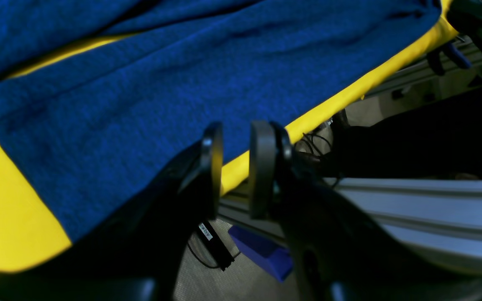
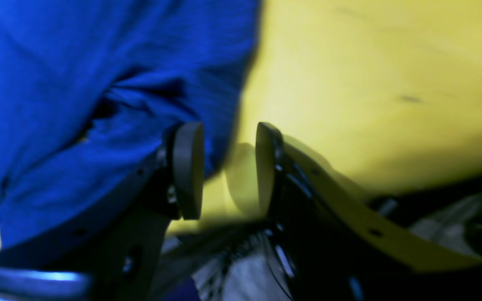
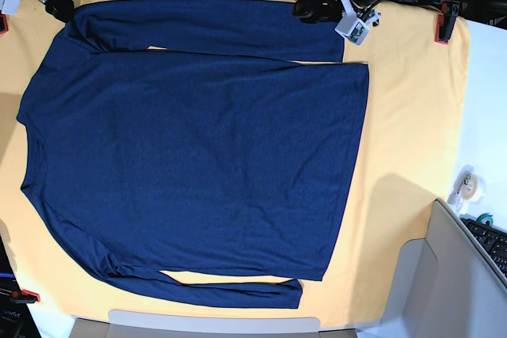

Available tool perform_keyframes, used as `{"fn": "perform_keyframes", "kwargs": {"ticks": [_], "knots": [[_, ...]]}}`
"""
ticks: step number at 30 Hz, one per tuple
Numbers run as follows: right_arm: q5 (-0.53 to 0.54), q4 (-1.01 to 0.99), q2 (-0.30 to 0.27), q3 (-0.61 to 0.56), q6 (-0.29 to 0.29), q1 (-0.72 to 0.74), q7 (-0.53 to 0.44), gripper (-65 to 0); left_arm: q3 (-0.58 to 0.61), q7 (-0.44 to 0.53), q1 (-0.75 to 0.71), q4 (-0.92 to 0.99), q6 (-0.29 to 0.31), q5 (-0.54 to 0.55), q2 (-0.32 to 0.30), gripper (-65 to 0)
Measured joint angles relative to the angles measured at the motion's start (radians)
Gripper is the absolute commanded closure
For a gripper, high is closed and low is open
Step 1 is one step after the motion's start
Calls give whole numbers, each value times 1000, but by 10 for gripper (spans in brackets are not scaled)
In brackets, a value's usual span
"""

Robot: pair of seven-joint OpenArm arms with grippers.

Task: Fold the T-shirt properly
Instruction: 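Move both grippers down to the shirt edge with the folded sleeve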

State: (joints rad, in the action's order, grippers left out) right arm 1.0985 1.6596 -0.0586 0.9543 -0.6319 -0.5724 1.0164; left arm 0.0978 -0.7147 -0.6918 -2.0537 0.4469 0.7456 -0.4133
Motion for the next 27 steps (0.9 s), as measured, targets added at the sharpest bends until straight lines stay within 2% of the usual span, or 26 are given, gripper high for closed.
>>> {"fn": "perform_keyframes", "kwargs": {"ticks": [17,19,22,23,27], "knots": [[-105,8,103,-26,-6,40,-47,-206,-2,-11,33,1,0,0,0,-117],[-105,8,103,-34,-8,41,-46,-170,-2,-11,33,1,0,0,0,-117],[-121,8,103,-43,-8,43,-39,-25,-5,-11,34,1,-1,0,0,-117],[-124,7,103,-46,-8,44,-35,0,-11,-11,34,6,0,1,0,-121],[-124,7,97,-76,-8,45,-32,0,-82,-15,47,20,-3,-1,33,-184]]}}
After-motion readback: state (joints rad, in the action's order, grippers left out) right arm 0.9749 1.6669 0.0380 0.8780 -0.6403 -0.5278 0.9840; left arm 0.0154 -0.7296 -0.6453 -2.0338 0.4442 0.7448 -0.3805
